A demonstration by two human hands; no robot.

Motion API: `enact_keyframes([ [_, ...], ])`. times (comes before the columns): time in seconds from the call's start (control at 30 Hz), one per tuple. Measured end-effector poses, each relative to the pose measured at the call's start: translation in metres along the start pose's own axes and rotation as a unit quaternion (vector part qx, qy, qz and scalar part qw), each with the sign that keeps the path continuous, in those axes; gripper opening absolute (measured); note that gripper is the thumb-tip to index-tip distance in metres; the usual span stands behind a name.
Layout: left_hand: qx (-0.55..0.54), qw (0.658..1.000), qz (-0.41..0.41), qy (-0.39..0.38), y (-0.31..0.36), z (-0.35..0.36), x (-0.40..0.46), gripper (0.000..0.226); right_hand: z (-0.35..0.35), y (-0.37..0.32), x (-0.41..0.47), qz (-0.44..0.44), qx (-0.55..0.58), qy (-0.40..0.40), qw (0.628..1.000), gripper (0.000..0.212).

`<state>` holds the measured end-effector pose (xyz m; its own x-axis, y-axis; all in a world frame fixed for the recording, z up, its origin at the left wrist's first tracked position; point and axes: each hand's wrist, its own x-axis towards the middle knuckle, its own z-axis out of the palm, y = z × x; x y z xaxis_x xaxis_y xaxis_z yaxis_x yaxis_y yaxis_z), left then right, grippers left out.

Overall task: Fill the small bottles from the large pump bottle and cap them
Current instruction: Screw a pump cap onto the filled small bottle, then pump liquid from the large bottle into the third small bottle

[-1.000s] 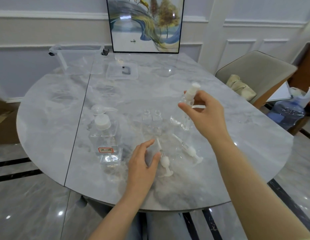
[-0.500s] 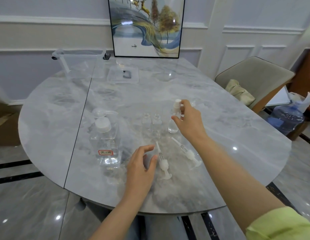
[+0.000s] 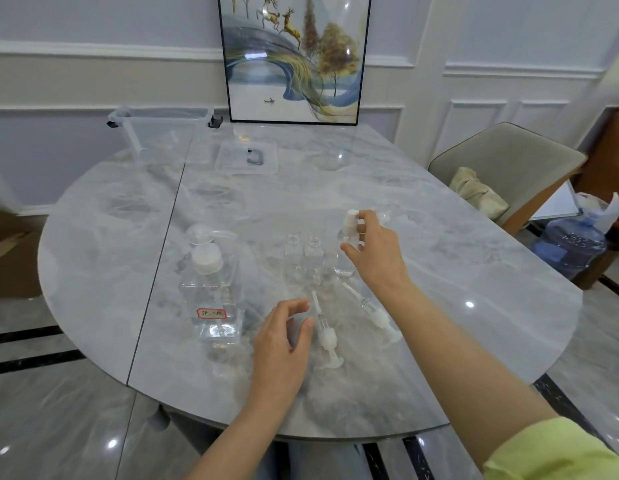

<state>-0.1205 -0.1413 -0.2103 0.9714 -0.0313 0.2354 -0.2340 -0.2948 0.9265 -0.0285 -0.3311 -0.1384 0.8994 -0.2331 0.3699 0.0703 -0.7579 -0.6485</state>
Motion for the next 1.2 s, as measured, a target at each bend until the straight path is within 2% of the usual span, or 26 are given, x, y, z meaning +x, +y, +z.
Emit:
enact_keyframes([
  [0.23, -0.001, 1.0, 0.003, 0.0, -0.001, 0.0, -0.001, 0.02, 0.002, 0.004, -0.003, 0.0, 0.011, 0.009, 1.0, 0.05],
  [0.43, 0.005, 1.0, 0.006, -0.004, 0.0, 0.0, -0.002, 0.021, -0.006, -0.003, -0.018, -0.003, 0.027, 0.02, 0.999, 0.07],
  [0.63, 0.013, 1.0, 0.015, 0.0, -0.002, 0.001, -0.001, 0.022, -0.026, -0.019, -0.06, -0.07, 0.026, 0.059, 0.995, 0.041],
  [0.73, 0.018, 1.0, 0.022, -0.001, -0.003, 0.001, -0.002, 0.023, -0.025, -0.019, -0.083, -0.088, 0.015, 0.022, 0.996, 0.021],
  [0.83, 0.026, 0.999, 0.035, 0.004, -0.003, 0.0, -0.002, 0.023, -0.021, -0.015, -0.099, -0.031, 0.018, -0.058, 0.998, 0.013],
  [1.0, 0.045, 0.998, 0.047, 0.004, 0.0, -0.001, -0.003, 0.029, -0.008, -0.011, -0.119, 0.038, -0.006, -0.158, 0.987, 0.021],
  [1.2, 0.062, 0.996, 0.059, 0.012, 0.0, 0.001, -0.002, 0.034, 0.0, -0.006, -0.129, 0.034, -0.014, -0.154, 0.987, 0.028],
])
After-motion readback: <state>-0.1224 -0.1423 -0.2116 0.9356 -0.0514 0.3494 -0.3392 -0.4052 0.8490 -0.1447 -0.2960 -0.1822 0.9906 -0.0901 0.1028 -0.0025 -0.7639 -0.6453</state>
